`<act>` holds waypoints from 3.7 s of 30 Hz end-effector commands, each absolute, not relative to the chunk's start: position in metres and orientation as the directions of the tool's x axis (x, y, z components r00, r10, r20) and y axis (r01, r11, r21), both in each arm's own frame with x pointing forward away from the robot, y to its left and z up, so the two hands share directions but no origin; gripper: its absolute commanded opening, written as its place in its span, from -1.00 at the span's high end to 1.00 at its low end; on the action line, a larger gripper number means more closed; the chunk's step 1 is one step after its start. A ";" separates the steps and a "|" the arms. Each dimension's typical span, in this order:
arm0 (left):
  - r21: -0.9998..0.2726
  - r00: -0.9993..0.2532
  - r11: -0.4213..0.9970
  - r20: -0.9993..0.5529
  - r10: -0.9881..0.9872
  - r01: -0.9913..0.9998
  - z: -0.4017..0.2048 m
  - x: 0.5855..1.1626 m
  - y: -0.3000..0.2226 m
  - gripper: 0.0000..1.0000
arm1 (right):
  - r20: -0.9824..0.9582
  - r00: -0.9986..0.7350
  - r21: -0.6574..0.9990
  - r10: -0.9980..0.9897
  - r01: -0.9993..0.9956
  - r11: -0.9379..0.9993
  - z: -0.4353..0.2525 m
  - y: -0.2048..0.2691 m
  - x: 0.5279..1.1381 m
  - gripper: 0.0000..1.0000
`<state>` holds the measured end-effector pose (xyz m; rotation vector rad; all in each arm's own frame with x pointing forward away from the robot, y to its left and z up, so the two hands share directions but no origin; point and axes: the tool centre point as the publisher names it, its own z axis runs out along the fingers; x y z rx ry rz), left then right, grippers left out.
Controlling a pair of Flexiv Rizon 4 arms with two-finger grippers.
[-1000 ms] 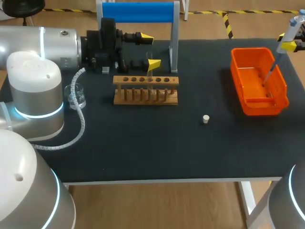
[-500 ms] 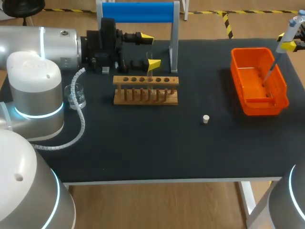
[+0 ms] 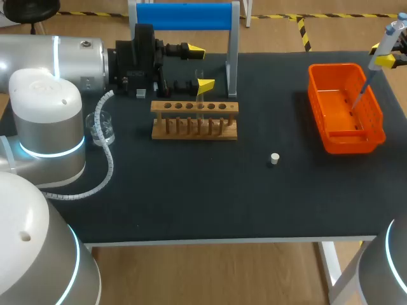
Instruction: Invert the test tube, pick up the pipette, mount the tip to pipette, aspirate from beaker and dispense into the tube, eject the tip, return the pipette, and cap with the stopper.
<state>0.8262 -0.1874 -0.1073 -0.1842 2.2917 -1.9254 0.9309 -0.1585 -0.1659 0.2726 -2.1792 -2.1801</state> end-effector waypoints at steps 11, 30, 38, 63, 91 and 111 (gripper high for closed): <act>-0.986 -0.982 0.170 -0.032 -0.185 0.000 -0.108 0.826 -0.187 -1.00 | -0.092 -0.981 0.996 -0.168 -0.091 -0.008 -0.167 -0.162 0.934 1.00; -0.974 -0.973 0.222 -0.009 -0.229 -0.043 -0.093 0.834 -0.237 -1.00 | -0.092 -0.981 0.996 -0.168 -0.091 -0.008 -0.167 -0.162 0.934 1.00; -0.970 -0.972 0.239 -0.011 -0.235 -0.047 -0.083 0.846 -0.295 -1.00 | -0.092 -0.981 0.996 -0.168 -0.091 -0.008 -0.167 -0.162 0.934 1.00; -0.960 -0.977 0.280 -0.052 -0.207 -0.009 -0.065 0.892 -0.430 -1.00 | -0.092 -0.981 0.996 -0.168 -0.091 -0.008 -0.167 -0.162 0.934 1.00; -0.957 -0.979 0.290 -0.064 -0.196 0.005 -0.062 0.895 -0.442 -1.00 | -0.059 -0.986 0.998 -0.155 -0.058 -0.013 -0.168 -0.161 0.934 1.00; -0.957 -0.979 0.290 -0.064 -0.196 0.005 -0.062 0.895 -0.442 -1.00 | -0.025 -0.991 1.000 -0.130 -0.025 -0.002 -0.170 -0.163 0.935 1.00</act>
